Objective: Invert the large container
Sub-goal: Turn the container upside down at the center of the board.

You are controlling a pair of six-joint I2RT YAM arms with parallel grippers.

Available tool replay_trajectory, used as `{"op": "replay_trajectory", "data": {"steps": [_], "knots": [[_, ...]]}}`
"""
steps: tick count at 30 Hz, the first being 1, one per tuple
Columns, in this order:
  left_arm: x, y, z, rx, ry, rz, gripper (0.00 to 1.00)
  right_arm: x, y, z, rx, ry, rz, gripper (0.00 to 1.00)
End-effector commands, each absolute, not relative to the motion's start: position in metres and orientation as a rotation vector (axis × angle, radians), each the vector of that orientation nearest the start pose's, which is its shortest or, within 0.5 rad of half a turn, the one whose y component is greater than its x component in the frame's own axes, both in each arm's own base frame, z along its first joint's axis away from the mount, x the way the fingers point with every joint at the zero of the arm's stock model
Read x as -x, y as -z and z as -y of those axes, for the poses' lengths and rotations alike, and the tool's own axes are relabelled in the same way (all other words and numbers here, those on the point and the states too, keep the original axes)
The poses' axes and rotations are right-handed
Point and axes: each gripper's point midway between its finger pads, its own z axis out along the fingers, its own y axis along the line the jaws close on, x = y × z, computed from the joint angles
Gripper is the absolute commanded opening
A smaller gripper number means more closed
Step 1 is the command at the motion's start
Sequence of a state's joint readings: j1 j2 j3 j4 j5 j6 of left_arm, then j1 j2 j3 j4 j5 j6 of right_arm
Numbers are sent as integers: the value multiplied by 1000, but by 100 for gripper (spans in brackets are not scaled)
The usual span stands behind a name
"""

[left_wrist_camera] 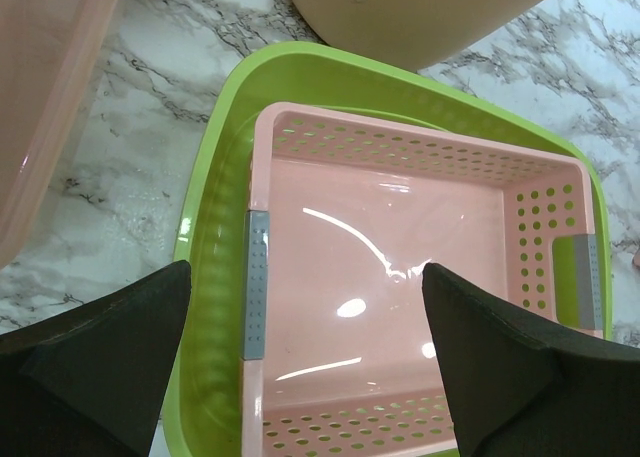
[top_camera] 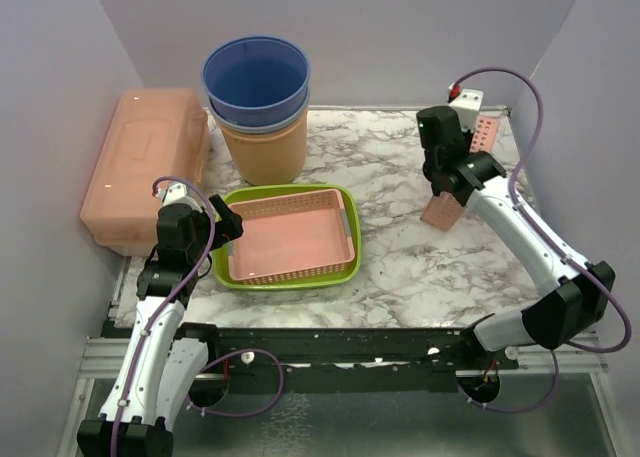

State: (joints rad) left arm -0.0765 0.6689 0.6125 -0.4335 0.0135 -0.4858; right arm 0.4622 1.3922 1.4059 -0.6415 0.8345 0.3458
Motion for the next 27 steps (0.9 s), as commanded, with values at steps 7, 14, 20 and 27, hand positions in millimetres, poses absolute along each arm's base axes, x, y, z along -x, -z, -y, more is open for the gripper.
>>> {"op": "replay_trajectory", "data": {"steps": [7, 14, 20, 27], "knots": [[-263, -175, 44, 397, 375, -2027, 99, -373, -229, -88, -41, 565, -2110, 1], [-263, -176, 43, 399, 375, -2025, 99, -383, -279, -95, 48, 489, -1982, 1], [-263, -175, 43, 400, 374, -2027, 99, -373, -298, -102, 50, 372, -1927, 1], [-264, -173, 43, 403, 372, -2034, 99, -360, -315, -107, 98, 393, -1865, 1]]}}
